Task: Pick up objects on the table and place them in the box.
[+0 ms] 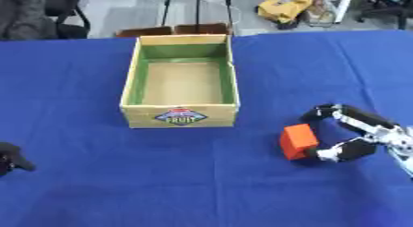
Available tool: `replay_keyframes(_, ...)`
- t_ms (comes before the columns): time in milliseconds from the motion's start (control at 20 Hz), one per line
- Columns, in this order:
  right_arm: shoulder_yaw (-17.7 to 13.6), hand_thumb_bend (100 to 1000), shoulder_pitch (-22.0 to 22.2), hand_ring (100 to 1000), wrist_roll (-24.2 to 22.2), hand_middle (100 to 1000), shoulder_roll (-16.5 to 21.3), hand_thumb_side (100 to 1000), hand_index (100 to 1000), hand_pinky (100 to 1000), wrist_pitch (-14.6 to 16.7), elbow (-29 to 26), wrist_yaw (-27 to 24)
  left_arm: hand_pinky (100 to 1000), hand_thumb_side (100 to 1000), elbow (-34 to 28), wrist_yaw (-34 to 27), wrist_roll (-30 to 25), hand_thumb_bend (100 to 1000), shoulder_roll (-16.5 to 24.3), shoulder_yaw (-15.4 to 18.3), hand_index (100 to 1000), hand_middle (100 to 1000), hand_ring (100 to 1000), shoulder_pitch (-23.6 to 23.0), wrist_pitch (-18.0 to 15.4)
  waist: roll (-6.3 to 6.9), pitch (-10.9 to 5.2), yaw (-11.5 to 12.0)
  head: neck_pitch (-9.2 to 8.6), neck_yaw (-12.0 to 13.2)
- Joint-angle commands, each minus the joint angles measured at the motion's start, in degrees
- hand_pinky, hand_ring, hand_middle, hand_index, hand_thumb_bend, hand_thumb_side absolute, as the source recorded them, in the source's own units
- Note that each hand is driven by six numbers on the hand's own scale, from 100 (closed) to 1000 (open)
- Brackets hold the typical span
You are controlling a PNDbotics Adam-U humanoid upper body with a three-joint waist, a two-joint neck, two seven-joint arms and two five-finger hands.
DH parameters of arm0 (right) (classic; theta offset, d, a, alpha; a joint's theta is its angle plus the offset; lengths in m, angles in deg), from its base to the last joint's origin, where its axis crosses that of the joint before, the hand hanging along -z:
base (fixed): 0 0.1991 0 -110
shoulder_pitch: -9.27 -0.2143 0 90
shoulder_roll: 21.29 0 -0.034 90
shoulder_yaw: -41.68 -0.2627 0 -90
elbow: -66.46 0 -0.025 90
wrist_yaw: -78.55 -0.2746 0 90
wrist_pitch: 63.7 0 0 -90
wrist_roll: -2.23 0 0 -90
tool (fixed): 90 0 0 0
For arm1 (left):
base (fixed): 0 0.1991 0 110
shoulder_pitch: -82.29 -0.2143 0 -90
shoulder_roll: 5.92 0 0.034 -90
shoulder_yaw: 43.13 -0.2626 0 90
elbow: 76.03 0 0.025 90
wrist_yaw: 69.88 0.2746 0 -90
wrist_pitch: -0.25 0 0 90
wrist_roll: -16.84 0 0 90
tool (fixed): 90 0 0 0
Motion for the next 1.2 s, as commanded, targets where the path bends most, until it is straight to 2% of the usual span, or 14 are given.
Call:
replay_keyframes(50,0.6,527,-0.7,858,-0.8,764,0.7,540,856,851,0.4,-0.1,0.8,645,1000,-0.6,-0.1,-0.2,238,1.1,0.0,682,494,572,0.4,0.0,-0.08,-0.78,0.2,0.46,-0.1)
replay_keyframes(650,1.9,521,-1.2,855,-1.7,741,1.0,514,828,852,2.3,-4.2,2.9,645,1000,-0.6,0.1,-0.2,239,1.0,0.1,682,494,572,0.4,0.0,-0.25,-0.76,0.1,0.53,0.0)
replay_keyframes(800,2.7,503,-1.7,828,-2.1,683,1.1,471,792,841,3.2,-5.9,3.7,645,1000,-0.5,0.1,-0.2,240,1.0,0.1,682,494,572,0.4,0.0,-0.28,-0.76,0.2,0.52,0.1)
replay_keyframes(900,2.9,503,-1.7,825,-2.1,680,1.0,469,790,839,3.5,-6.4,4.2,645,1000,-0.5,0.1,-0.2,240,1.0,0.1,682,494,572,0.4,0.0,-0.31,-0.75,0.2,0.53,0.1)
replay_keyframes(950,2.8,483,-1.8,788,-1.7,613,1.0,396,738,814,3.6,-6.5,4.3,645,1000,-0.5,0.2,-0.2,241,1.0,0.1,682,493,571,0.3,0.0,-0.33,-0.74,0.1,0.53,0.1)
replay_keyframes(1050,2.8,481,-1.9,786,-0.6,609,0.9,387,731,812,3.8,-6.7,4.7,645,1000,-0.5,0.2,-0.2,241,1.0,0.1,682,493,571,0.3,0.1,-0.35,-0.73,0.1,0.51,0.2)
replay_keyframes(1100,2.6,437,-2.0,759,-0.1,558,0.9,256,617,790,3.7,-6.8,4.8,645,1000,-0.5,0.2,-0.2,241,1.0,0.1,682,493,571,0.3,0.1,-0.36,-0.73,0.1,0.5,0.2)
replay_keyframes(1150,2.3,437,-2.1,759,0.8,558,0.9,256,617,790,3.5,-6.9,4.9,645,1000,-0.5,0.2,-0.1,241,0.9,0.1,682,493,571,0.3,0.1,-0.38,-0.73,0.1,0.46,0.2)
replay_keyframes(1200,2.3,352,-2.1,749,1.7,532,0.9,122,537,779,3.4,-6.9,5.0,645,1000,-0.5,0.2,-0.1,241,0.9,0.1,682,493,571,0.3,0.1,-0.38,-0.73,0.1,0.45,0.3)
